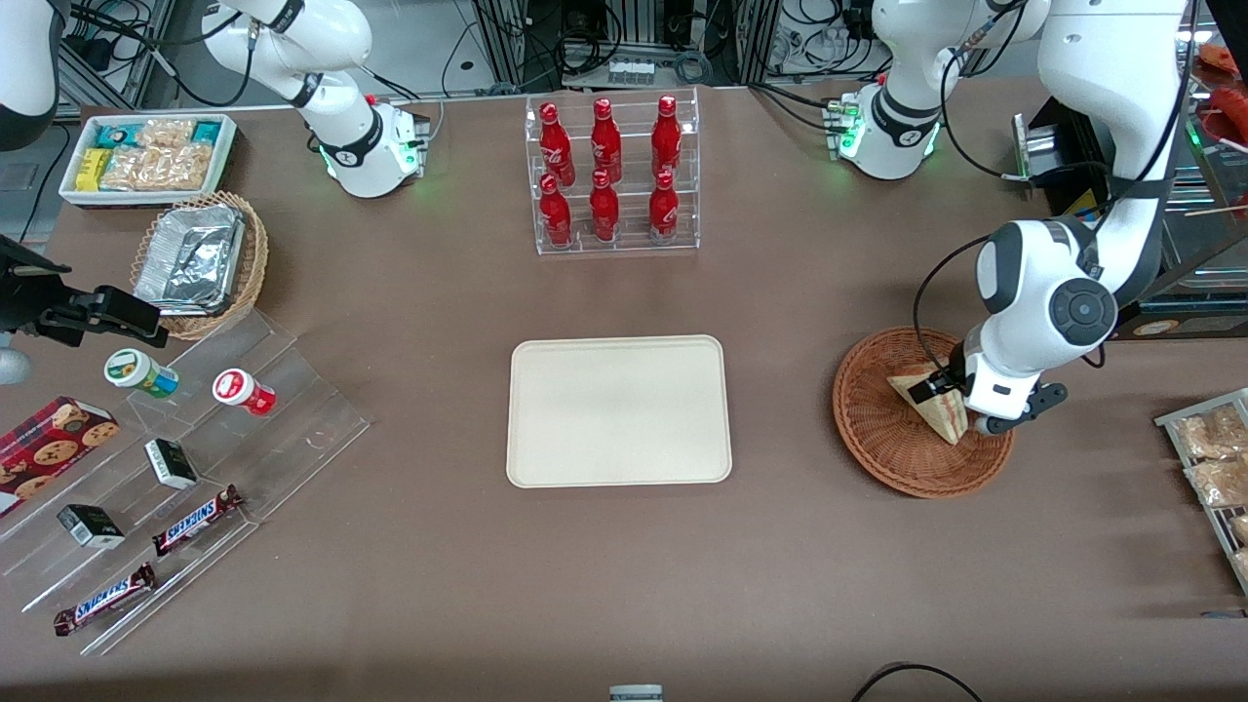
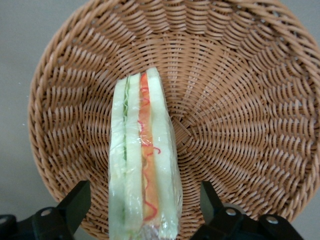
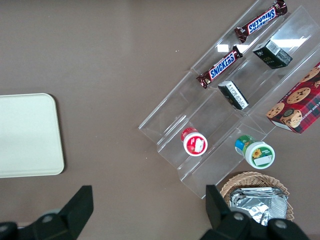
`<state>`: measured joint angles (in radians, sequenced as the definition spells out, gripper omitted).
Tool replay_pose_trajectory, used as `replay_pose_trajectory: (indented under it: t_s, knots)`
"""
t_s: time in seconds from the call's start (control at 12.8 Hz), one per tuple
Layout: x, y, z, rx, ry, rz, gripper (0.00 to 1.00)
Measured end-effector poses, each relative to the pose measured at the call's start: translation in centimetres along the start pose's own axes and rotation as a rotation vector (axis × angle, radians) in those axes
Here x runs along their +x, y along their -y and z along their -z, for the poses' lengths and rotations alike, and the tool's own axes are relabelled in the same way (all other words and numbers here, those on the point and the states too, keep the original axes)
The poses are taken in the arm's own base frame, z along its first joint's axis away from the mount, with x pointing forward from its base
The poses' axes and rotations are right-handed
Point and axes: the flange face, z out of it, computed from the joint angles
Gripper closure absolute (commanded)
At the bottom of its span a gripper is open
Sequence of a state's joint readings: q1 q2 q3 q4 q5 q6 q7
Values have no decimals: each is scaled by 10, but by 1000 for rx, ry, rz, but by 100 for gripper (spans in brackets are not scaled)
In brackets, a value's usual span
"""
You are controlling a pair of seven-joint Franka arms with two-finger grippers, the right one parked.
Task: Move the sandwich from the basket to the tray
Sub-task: 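Lower the left gripper and close it on the wrapped sandwich, then lift the sandwich and carry it over the cream tray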
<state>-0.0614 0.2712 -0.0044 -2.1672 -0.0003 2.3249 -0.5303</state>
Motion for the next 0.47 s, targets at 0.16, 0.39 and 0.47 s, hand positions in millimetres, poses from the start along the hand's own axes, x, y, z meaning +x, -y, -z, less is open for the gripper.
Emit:
replay_pose_trajectory:
  t_s: [0.16,0.39,0.47]
  knots:
    - [-1,-1,-4,4,6,28,100]
    - [-2,-2,-5,4,8,30,100]
    - [-3,-5,-5,4,9,24,100]
